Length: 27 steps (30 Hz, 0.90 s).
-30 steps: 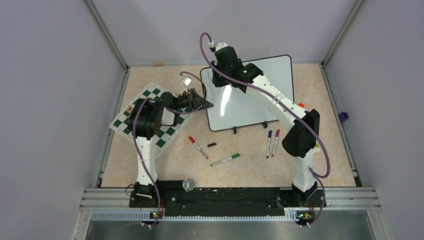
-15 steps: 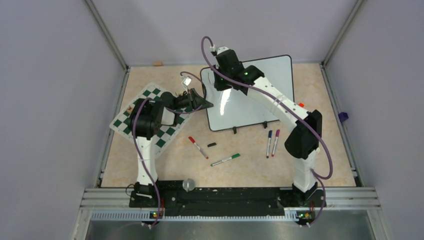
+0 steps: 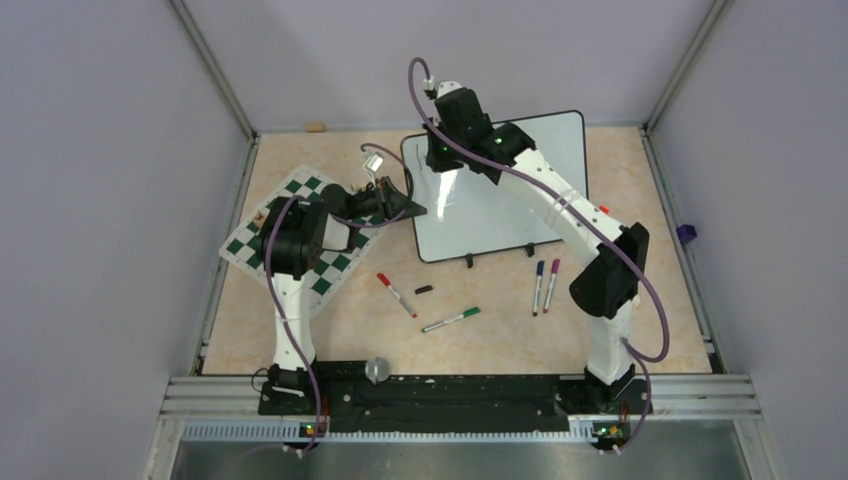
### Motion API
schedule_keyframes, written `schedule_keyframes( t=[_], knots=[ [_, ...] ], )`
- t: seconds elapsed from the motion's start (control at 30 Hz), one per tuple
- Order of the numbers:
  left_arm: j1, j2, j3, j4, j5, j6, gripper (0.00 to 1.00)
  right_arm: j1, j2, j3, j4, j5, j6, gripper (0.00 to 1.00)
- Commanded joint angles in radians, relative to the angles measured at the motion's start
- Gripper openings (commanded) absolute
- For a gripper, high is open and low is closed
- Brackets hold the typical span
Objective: Write a sentence on the whiteboard
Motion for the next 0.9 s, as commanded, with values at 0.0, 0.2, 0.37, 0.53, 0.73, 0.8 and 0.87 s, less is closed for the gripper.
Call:
schedule_keyframes(
  t=[0.0,0.2,0.37,0.53,0.73,0.8,0.87],
  knots=[
    [-0.021,-0.014,0.011,0.071,0.070,-0.017,0.00,-0.008,-0.048,0.080,0.024,-0.004,0.011,0.00],
    [-0.021,-0.018,0.009,0.071,0.075,-0.018,0.00,-0.021,-0.027,0.101,-0.002,0.018,0.023,0.00],
    [-0.021,-0.016,0.012,0.071,0.074,-0.019,0.00,-0.023,-0.005,0.108,-0.016,0.049,0.020,0.00],
    [-0.021,-0.017,0.017,0.071,0.075,-0.021,0.00,-0.026,0.011,0.119,-0.015,0.064,0.007,0.00],
    [-0.021,-0.019,0.015,0.071,0.077,-0.021,0.00,-0.026,0.034,0.142,-0.015,0.067,-0.004,0.00],
    [-0.020,-0.019,0.014,0.071,0.076,-0.021,0.00,-0.026,0.041,0.151,-0.016,0.069,-0.008,0.00],
    [-0.021,-0.020,0.013,0.071,0.078,-0.020,0.00,-0.026,0.049,0.157,-0.014,0.073,-0.011,0.00]
  ],
)
